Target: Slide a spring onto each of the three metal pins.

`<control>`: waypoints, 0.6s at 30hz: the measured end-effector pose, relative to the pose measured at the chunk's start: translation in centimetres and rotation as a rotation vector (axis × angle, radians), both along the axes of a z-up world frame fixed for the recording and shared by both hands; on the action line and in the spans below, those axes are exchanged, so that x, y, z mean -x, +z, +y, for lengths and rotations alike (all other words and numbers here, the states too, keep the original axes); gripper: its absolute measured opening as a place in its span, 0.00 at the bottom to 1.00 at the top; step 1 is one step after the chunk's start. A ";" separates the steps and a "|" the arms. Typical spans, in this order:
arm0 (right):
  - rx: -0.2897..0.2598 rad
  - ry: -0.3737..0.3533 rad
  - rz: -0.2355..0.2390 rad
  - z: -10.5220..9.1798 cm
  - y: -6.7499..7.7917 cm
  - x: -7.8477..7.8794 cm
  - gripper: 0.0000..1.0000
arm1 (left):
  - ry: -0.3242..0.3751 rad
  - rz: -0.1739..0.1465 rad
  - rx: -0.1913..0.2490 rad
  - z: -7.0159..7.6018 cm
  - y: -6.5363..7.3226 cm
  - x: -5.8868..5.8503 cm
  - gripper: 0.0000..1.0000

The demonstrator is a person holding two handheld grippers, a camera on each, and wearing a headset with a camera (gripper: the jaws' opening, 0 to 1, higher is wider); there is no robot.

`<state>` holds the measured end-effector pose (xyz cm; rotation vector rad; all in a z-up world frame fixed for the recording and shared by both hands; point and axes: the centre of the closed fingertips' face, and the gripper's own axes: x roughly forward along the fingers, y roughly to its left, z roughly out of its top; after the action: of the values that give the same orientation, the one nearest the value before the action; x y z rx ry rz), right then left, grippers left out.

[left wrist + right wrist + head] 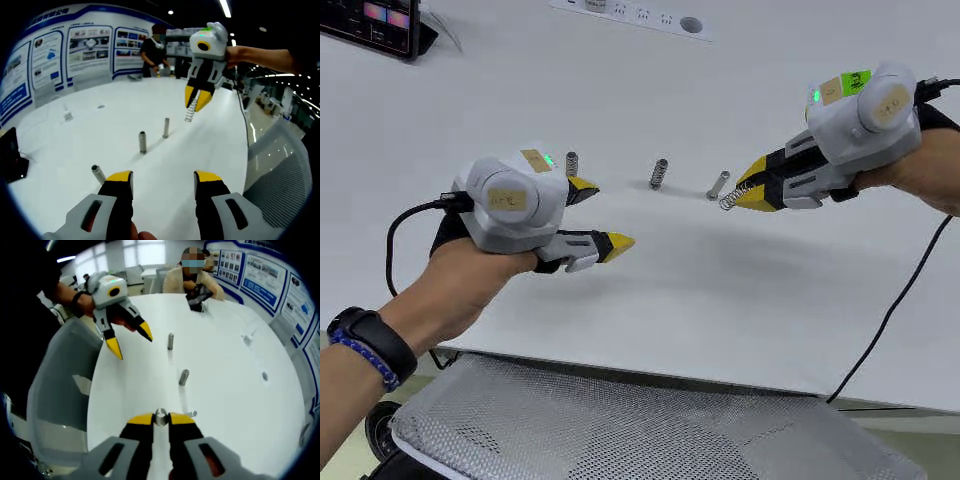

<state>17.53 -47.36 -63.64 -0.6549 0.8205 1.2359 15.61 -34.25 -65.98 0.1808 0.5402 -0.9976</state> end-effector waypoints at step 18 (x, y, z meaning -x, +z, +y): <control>0.054 -0.045 -0.036 -2.1 -0.8 -3.0 0.12 | 0.084 0.030 -0.042 3.7 -1.2 -0.7 0.62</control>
<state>20.58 -49.46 -64.47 -0.6972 0.8362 1.1619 16.34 -30.56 -67.19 0.1789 0.5920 -0.9087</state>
